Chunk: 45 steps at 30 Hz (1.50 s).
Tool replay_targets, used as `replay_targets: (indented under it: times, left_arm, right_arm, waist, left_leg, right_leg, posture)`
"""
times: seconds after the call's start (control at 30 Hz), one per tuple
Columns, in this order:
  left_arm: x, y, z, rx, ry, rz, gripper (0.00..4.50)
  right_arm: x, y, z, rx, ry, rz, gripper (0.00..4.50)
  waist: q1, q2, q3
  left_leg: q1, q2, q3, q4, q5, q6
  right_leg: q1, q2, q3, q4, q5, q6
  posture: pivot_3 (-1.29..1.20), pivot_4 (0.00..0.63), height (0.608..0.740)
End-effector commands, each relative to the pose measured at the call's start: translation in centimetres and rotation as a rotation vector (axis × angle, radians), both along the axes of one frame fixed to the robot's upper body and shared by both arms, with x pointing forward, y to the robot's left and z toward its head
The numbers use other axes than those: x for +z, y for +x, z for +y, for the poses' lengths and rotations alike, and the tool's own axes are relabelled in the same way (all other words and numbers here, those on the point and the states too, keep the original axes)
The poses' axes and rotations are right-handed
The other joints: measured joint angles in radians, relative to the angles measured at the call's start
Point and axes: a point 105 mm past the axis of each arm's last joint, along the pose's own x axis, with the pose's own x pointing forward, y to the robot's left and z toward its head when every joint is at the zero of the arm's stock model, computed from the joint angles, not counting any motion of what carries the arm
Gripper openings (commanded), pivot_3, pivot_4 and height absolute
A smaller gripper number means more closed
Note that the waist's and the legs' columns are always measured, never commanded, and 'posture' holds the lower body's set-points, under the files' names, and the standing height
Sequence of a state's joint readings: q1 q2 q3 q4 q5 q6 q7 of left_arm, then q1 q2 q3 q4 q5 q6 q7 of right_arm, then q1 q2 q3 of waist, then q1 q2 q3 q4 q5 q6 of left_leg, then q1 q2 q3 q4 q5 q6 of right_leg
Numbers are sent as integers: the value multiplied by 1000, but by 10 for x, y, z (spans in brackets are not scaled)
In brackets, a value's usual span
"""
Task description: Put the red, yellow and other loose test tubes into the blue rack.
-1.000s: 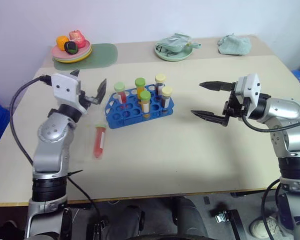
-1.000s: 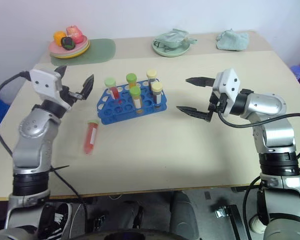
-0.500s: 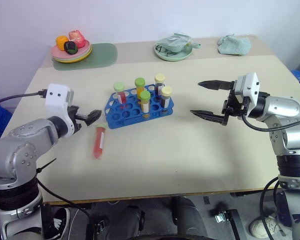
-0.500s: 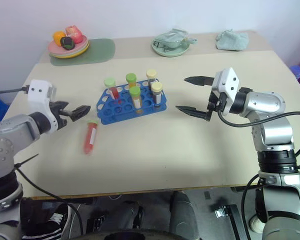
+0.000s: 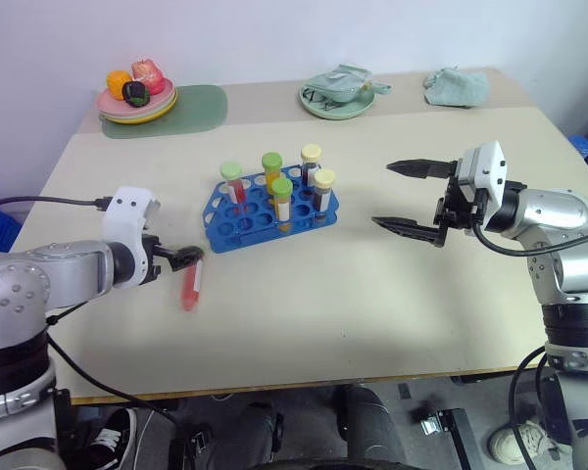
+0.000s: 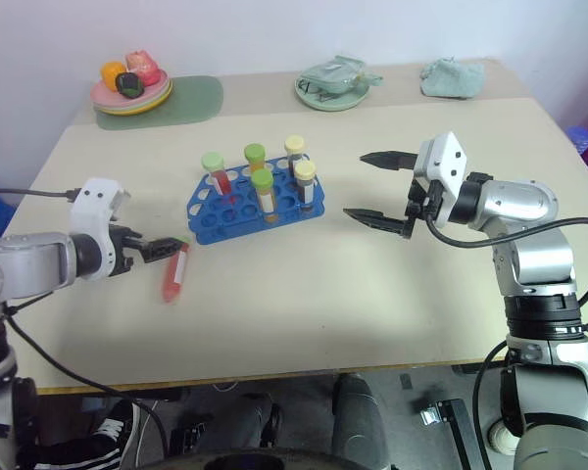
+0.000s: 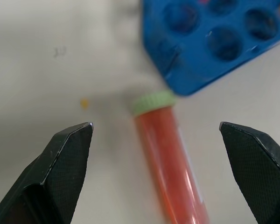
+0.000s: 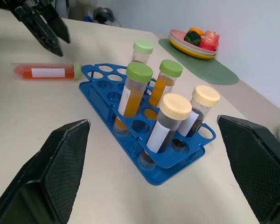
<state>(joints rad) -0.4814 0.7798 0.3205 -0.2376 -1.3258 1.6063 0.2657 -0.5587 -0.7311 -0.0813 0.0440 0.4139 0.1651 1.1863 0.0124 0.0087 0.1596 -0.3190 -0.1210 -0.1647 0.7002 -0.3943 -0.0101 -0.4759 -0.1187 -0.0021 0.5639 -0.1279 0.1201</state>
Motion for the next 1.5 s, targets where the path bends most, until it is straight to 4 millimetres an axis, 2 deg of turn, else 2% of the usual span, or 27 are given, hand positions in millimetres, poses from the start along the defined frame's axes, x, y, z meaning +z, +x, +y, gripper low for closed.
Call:
replay_targets:
  times: [0.03, 0.13, 0.3, 0.47, 0.6, 0.8, 0.97, 1.07, 1.2, 1.23, 1.27, 1.4, 1.5]
  left_arm:
    - [8, -5, -7, -15, -35, 72, 4448]
    - [6, -4, -7, 46, -45, 140, 4448]
    - [4, 5, -3, 97, 7, 154, 4448]
    - [-8, 14, -4, 163, -15, 202, 4448]
    - [-8, 21, -5, 197, 22, 197, 4448]
    - [-23, 22, -9, 230, 0, 247, 4448]
    - [-25, 20, -16, 210, 6, 244, 4448]
    - [-27, 19, -15, 227, 5, 245, 3578]
    - [-26, 18, -13, 248, 21, 227, 1718]
    - [-28, 17, -13, 251, 14, 231, 1119]
    - [-27, 17, -12, 258, 19, 223, 758]
    - [-17, 15, 2, 332, 45, 164, 722]
    - [4, 14, 15, 411, 81, 67, 722]
  right_arm:
    - [10, -4, 5, 25, 5, -42, 4500]
    - [10, -4, 7, 26, 6, -43, 4500]
    - [9, -3, 8, 26, 5, -43, 4500]
    - [8, -4, 9, 25, 9, -43, 4500]
    - [7, -5, 11, 27, 8, -43, 4500]
    - [7, -5, 10, 19, 8, -43, 4500]
    - [6, -5, 9, 14, 10, -42, 4500]
    - [7, -5, 8, 9, 10, -43, 4500]
    - [6, -4, 7, 5, 7, -45, 4500]
    - [6, -4, 7, 3, 6, -47, 4500]
    - [7, -3, 6, 1, 6, -49, 4500]
    - [6, -3, 6, -2, 3, -52, 4500]
    - [7, -2, 4, -6, 2, -55, 4500]
  waist:
    - [0, 0, 0]
    - [-1, 0, 0]
    - [-1, 0, 0]
    - [-4, 1, 0]
    - [-1, 1, 0]
    - [-2, 1, -1]
    - [-1, 2, -1]
    - [-2, 2, -1]
    - [-1, 2, -1]
    - [-1, 2, -1]
    - [-1, 2, -1]
    - [-2, 2, -1]
    - [-3, 1, 0]
  left_leg:
    - [0, 0, 0, 0, 0, 0]
    - [0, 0, 0, -1, 0, 0]
    - [0, -2, 1, 0, 0, 0]
    - [1, -2, 1, -1, 0, -1]
    - [1, -2, 1, -1, 1, -1]
    - [1, -2, 1, 0, 1, -1]
    - [1, -2, 1, 0, 1, -1]
    - [1, -2, 1, 0, 1, -1]
    - [1, -2, 1, 0, 1, -1]
    - [2, -2, 1, 0, 1, -1]
    - [1, -2, 1, 0, 1, -1]
    - [2, -2, 1, 0, 1, -1]
    - [1, -2, 1, -1, 1, -1]
  right_leg:
    - [0, 0, 0, 0, 0, 0]
    - [-1, 0, 1, 3, 0, 0]
    - [0, 0, 1, 2, 0, 0]
    - [-1, 1, 1, 2, 0, 0]
    - [-1, 1, 1, 2, 0, 0]
    - [-1, 1, 1, 1, 0, 0]
    - [0, 1, 1, 1, 0, 0]
    - [0, 1, 2, 1, 0, 0]
    - [0, 1, 2, 1, 0, 0]
    - [0, 1, 2, 1, 0, 0]
    - [0, 1, 2, 1, 0, 0]
    - [0, 1, 2, 1, 0, 0]
    - [-1, 1, 2, 1, 0, 0]
  posture:
    - [0, 150, 740]
    - [0, 150, 740]
    - [0, 150, 740]
    - [0, 150, 740]
    - [0, 150, 740]
    - [0, 150, 740]
    - [0, 150, 740]
    - [0, 150, 740]
    - [0, 150, 740]
    - [0, 150, 740]
    - [0, 150, 740]
    - [0, 150, 740]
    - [0, 150, 740]
